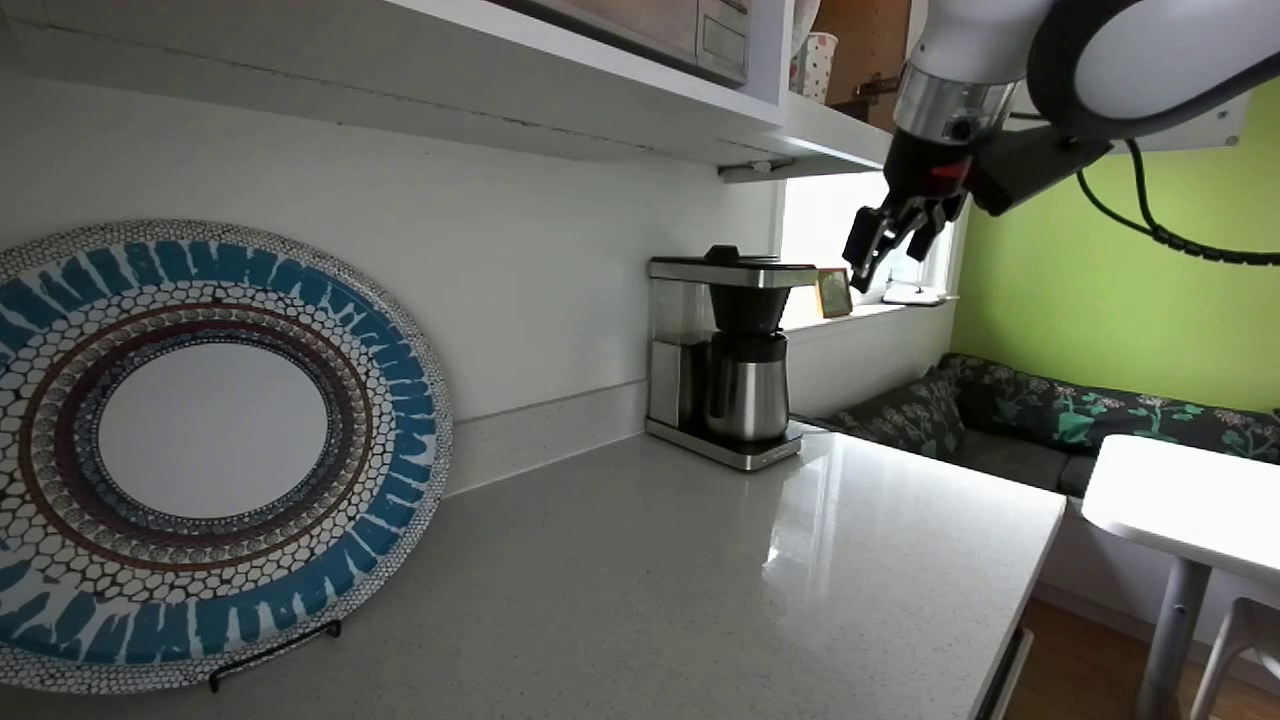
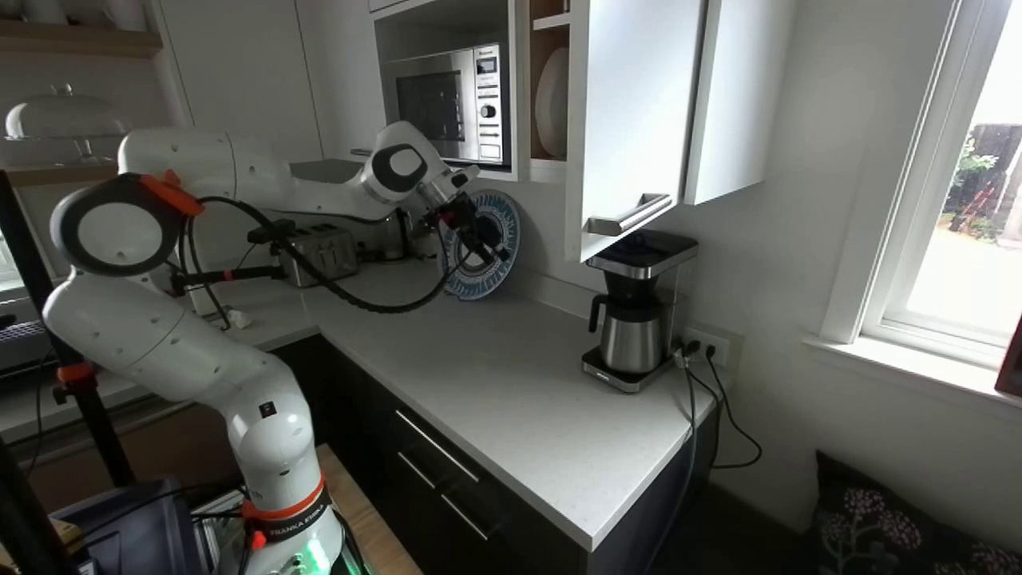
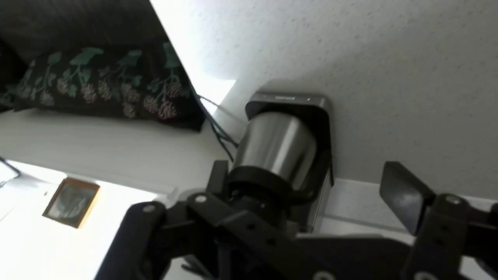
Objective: Remove the plate and cup from the top cupboard and put them on the kitchen countertop
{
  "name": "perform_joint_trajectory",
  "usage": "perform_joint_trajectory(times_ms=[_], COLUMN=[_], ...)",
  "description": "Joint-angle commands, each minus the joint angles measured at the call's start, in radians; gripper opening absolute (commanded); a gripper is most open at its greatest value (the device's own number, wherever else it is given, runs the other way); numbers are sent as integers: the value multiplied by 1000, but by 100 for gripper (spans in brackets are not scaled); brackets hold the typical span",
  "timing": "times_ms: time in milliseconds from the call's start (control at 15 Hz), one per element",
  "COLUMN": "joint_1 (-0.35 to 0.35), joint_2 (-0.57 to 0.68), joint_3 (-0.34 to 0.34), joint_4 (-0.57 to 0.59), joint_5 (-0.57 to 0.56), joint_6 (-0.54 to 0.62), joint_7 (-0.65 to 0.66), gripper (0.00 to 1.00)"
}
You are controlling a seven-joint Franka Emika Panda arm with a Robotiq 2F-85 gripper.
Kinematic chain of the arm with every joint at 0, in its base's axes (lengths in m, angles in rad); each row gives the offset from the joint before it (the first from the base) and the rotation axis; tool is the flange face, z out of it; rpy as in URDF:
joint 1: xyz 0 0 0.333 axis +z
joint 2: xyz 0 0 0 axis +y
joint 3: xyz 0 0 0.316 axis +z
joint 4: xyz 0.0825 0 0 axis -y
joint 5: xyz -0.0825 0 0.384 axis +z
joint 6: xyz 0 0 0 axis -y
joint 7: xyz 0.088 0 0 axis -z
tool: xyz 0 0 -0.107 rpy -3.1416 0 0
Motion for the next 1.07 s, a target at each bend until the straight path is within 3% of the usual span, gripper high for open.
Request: perform_joint_trajectory(times_ms=[0,600,1000], joint_1=[-37,-9,-30], joint_2=[-20,-13,-41], joint_3=[33,16,-19], joint_4=[55,87,204], joint_5=[-101,-92,-133], joint_6=[11,0,-5], joint_7=[34,13,-77], gripper=[100,100,100])
